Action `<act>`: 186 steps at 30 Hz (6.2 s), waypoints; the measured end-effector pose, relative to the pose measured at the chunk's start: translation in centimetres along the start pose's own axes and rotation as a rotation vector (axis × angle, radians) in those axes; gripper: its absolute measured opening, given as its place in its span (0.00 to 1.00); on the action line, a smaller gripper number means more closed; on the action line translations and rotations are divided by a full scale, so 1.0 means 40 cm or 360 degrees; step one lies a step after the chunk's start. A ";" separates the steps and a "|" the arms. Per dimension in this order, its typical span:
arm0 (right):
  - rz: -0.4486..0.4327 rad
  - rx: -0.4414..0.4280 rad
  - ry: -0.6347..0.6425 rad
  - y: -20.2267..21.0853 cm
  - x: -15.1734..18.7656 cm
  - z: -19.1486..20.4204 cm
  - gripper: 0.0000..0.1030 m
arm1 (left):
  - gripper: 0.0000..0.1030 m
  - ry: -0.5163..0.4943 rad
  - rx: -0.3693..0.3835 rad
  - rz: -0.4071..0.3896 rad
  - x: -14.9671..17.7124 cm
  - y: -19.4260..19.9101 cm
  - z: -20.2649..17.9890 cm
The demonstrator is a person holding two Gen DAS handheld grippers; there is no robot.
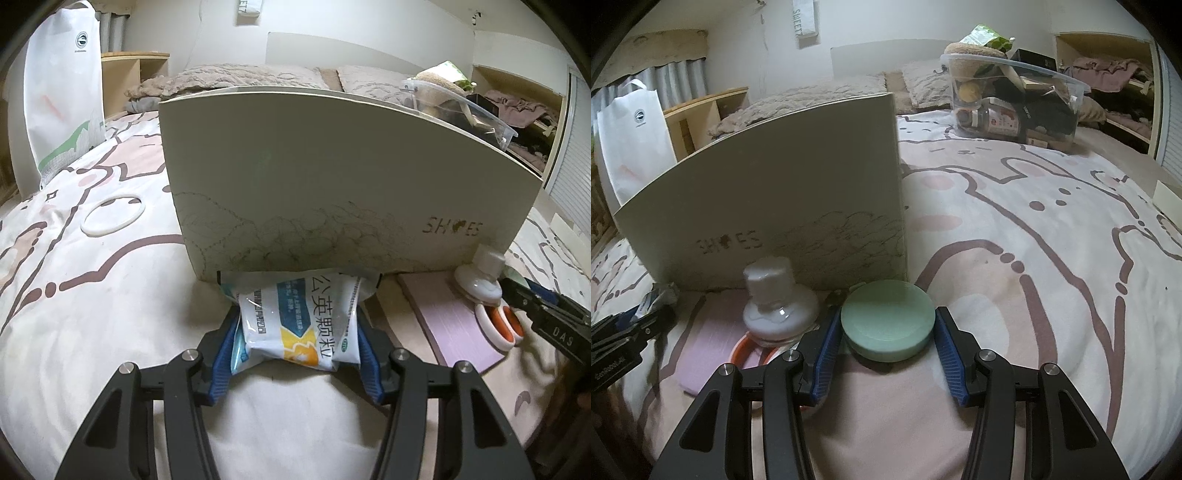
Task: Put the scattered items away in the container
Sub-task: 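Lift the sachet and green compact and carry both over the box, then open the right tool to drop the green compact into the box while the left tool lowers the sachet, then lower the sachet into the box and open the left tool while the right tool withdraws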
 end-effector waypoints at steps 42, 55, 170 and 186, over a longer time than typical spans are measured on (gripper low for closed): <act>0.0018 -0.0266 0.0060 0.184 0.024 0.088 0.50 | 0.55 -0.0158 0.0161 -0.0101 -0.005 0.171 -0.111; -0.0099 -0.0358 0.0055 0.227 -0.081 0.124 0.50 | 0.55 -0.0161 0.0208 -0.0240 -0.110 0.215 -0.131; -0.0425 0.0003 -0.0364 0.076 -0.356 -0.278 1.00 | 0.55 0.0041 0.0687 0.0173 -0.556 -0.076 -0.405; -0.0380 -0.0023 -0.0429 0.051 -0.331 -0.332 1.00 | 0.55 -0.0980 -0.0031 0.0357 -0.523 -0.218 -0.446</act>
Point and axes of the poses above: each gripper's, at about its wrist camera, not at the fingertips, and y roughly against the way its jaws point, z to its left, x to its underside, the point moved 9 cm from there along -y, roughly the way its jaws point, and after that the axes turned 3 degrees about z, right-handed, at the moved point
